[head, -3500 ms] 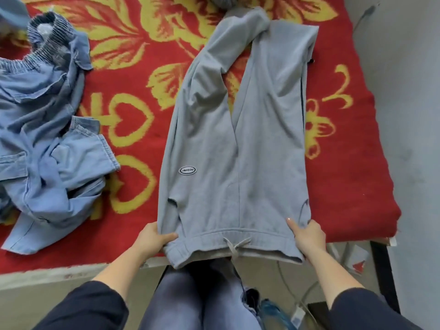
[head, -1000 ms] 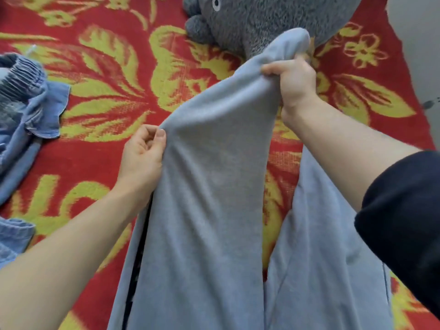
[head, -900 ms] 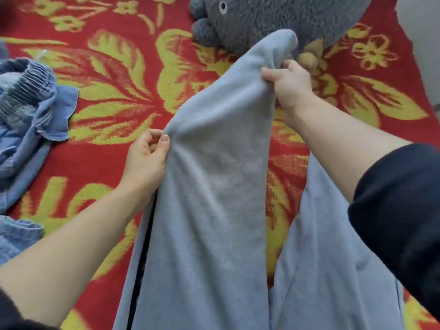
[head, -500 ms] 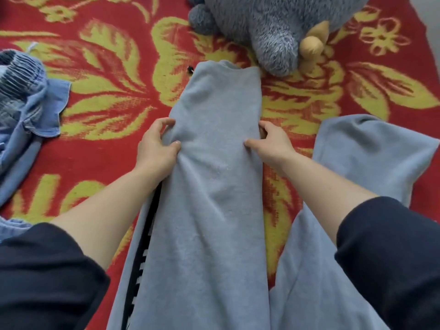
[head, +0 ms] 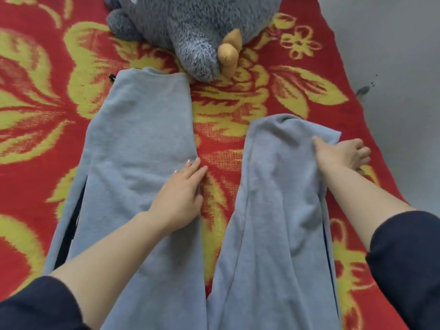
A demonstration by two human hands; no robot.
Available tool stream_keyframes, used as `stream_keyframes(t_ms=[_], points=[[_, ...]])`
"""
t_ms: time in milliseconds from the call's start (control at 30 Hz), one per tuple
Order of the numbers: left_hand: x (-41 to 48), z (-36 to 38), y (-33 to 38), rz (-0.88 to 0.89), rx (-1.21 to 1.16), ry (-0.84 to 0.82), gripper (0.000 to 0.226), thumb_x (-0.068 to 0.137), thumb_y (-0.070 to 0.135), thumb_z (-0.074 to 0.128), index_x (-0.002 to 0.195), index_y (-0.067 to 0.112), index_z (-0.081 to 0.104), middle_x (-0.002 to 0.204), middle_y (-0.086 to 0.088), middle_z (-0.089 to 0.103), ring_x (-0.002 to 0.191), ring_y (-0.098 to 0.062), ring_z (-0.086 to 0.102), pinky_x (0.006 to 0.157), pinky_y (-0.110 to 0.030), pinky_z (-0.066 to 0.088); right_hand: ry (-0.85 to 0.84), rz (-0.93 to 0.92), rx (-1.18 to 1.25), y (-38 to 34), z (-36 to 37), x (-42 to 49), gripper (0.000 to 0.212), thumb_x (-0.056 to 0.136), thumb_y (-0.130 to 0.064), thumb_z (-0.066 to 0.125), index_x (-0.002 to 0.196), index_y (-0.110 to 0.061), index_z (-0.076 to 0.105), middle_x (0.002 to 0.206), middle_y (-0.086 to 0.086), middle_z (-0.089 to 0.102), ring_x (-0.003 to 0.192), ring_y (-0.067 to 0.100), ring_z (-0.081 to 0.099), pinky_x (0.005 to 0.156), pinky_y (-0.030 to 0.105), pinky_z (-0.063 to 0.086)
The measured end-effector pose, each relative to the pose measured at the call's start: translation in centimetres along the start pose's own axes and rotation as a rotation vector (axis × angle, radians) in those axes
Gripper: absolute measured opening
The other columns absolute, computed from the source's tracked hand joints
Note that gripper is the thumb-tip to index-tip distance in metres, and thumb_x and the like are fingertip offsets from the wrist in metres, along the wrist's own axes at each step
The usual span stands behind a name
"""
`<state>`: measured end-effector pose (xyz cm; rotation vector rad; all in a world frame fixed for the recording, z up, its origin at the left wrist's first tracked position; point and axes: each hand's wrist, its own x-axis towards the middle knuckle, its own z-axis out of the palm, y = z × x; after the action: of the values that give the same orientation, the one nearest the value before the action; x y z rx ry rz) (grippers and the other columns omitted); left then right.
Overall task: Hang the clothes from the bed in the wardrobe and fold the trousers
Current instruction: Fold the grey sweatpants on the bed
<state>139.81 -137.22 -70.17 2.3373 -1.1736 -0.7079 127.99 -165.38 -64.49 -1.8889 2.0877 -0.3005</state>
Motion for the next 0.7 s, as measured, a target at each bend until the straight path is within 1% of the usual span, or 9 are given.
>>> stream_keyframes(t_ms=[67,167,267,333,400,467,533,633,700], points=[[1.0,0.6,1.8,0.051,-0.110,-0.002,0.063,0.089,0.012,0.051,0.148,0.018,0.033,0.156,0.000,0.029,0.147,-0.017,0.016,0.119,-0.034,0.014,-0.177,0.066,0.088,0.6,0.0,0.2,0.065,0.074,-0.042,0.072,0.124,-0.003,0.054,0.131,0.017,0.054,0.122,0.033,0.049,0.100,0.044,0.042],[2.7,1.8,5.2,-0.096,-0.405,0.039,0.055,0.090,0.026,0.059,0.142,0.017,0.045,0.137,-0.002,0.053,0.127,-0.018,0.046,0.109,-0.029,0.033,-0.321,0.034,0.547,0.2,-0.2,-0.5,0.012,0.064,-0.013,0.072,0.074,-0.011,0.065,0.079,0.006,0.065,0.076,0.022,0.059,0.064,0.034,0.049],[4.5,1.8,8.0,-0.337,-0.786,0.024,0.046,0.085,0.042,0.065,0.123,0.018,0.053,0.118,0.007,0.061,0.099,-0.003,0.057,0.089,-0.023,0.044,-0.590,0.028,0.911,-0.2,-1.5,-0.7,0.021,0.054,0.001,0.063,0.073,-0.006,0.064,0.075,0.008,0.060,0.071,0.023,0.056,0.062,0.033,0.046],[6.0,1.2,9.2,-0.411,-1.026,-0.075,0.054,0.082,0.047,0.068,0.125,0.017,0.057,0.115,0.008,0.064,0.103,-0.006,0.060,0.098,-0.029,0.044,-0.810,-0.016,1.032,-0.1,-2.8,-0.4,0.045,0.050,0.004,0.054,0.093,-0.005,0.063,0.089,0.014,0.060,0.078,0.030,0.059,0.072,0.039,0.050],[7.2,0.1,10.4,-0.427,-1.183,-0.154,0.050,0.080,0.051,0.067,0.120,0.020,0.064,0.112,0.001,0.070,0.106,-0.014,0.063,0.099,-0.033,0.045,-0.940,-0.080,1.085,0.3,-3.9,0.1,0.050,0.049,0.008,0.047,0.093,-0.008,0.064,0.092,0.015,0.060,0.080,0.033,0.060,0.077,0.042,0.052],[8.1,-1.2,11.6,-0.404,-1.275,-0.161,0.045,0.081,0.052,0.064,0.112,0.019,0.066,0.100,-0.003,0.071,0.093,-0.017,0.065,0.086,-0.027,0.048,-0.913,-0.096,1.079,0.8,-4.2,0.7,0.048,0.046,0.010,0.043,0.086,-0.009,0.064,0.090,0.016,0.057,0.079,0.034,0.058,0.077,0.044,0.051],[8.9,-2.4,12.5,-0.370,-1.306,-0.119,0.041,0.081,0.049,0.066,0.108,0.017,0.067,0.091,-0.002,0.067,0.083,-0.014,0.064,0.074,-0.023,0.050,-0.721,-0.117,0.888,1.4,-3.8,1.5,0.038,0.048,0.011,0.046,0.077,-0.009,0.061,0.080,0.014,0.057,0.075,0.030,0.055,0.067,0.034,0.047],[9.5,-3.0,13.3,-0.405,-1.223,-0.050,0.037,0.076,0.047,0.072,0.102,0.021,0.072,0.095,0.006,0.075,0.091,-0.011,0.068,0.073,-0.025,0.051,-0.471,-0.061,0.535,2.9,-3.3,2.0,0.017,0.068,0.002,0.057,0.073,-0.013,0.062,0.070,0.003,0.057,0.070,0.022,0.055,0.058,0.027,0.042],[9.6,-2.9,13.5,-0.437,-1.201,-0.052,0.036,0.075,0.044,0.073,0.100,0.019,0.073,0.097,0.003,0.074,0.096,-0.015,0.067,0.079,-0.028,0.052,-0.604,0.084,0.644,3.3,-3.1,2.1,0.022,0.071,-0.001,0.056,0.089,-0.010,0.064,0.074,0.006,0.060,0.069,0.023,0.058,0.061,0.030,0.046]])
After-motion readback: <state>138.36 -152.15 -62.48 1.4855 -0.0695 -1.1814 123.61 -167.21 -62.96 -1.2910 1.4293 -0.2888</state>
